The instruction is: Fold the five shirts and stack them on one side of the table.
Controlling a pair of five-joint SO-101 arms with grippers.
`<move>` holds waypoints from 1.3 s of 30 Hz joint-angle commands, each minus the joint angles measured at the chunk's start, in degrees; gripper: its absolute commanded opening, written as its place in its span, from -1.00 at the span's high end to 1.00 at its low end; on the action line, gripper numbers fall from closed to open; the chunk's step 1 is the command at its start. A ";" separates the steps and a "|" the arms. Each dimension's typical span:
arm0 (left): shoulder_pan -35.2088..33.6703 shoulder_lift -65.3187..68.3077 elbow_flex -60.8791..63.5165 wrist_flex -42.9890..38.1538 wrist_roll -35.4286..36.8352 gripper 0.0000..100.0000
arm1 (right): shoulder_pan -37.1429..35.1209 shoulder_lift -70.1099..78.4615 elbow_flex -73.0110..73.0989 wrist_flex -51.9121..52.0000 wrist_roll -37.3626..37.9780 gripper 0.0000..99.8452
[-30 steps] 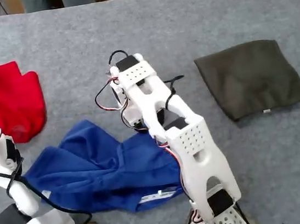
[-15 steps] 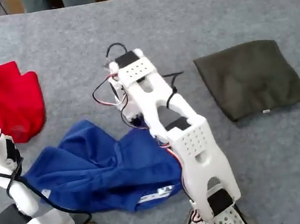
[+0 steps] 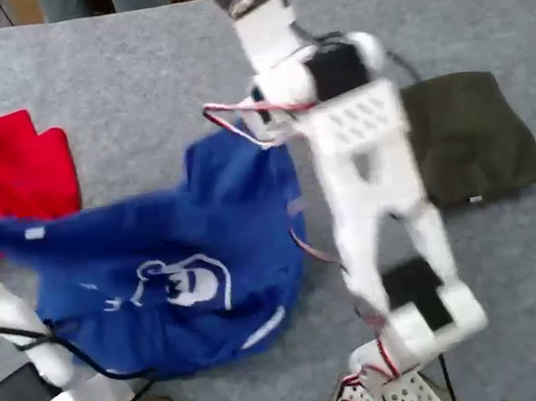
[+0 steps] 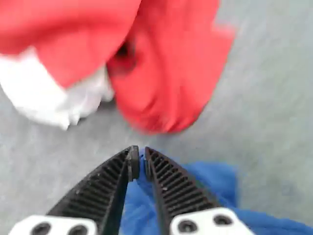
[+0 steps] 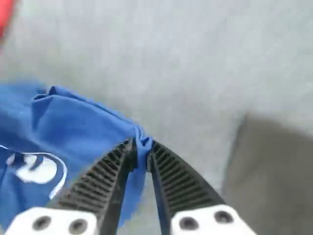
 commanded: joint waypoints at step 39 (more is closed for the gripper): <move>-2.95 -70.59 40.13 -22.42 -9.76 0.94 | 8.62 -40.92 14.29 -38.33 -8.79 0.97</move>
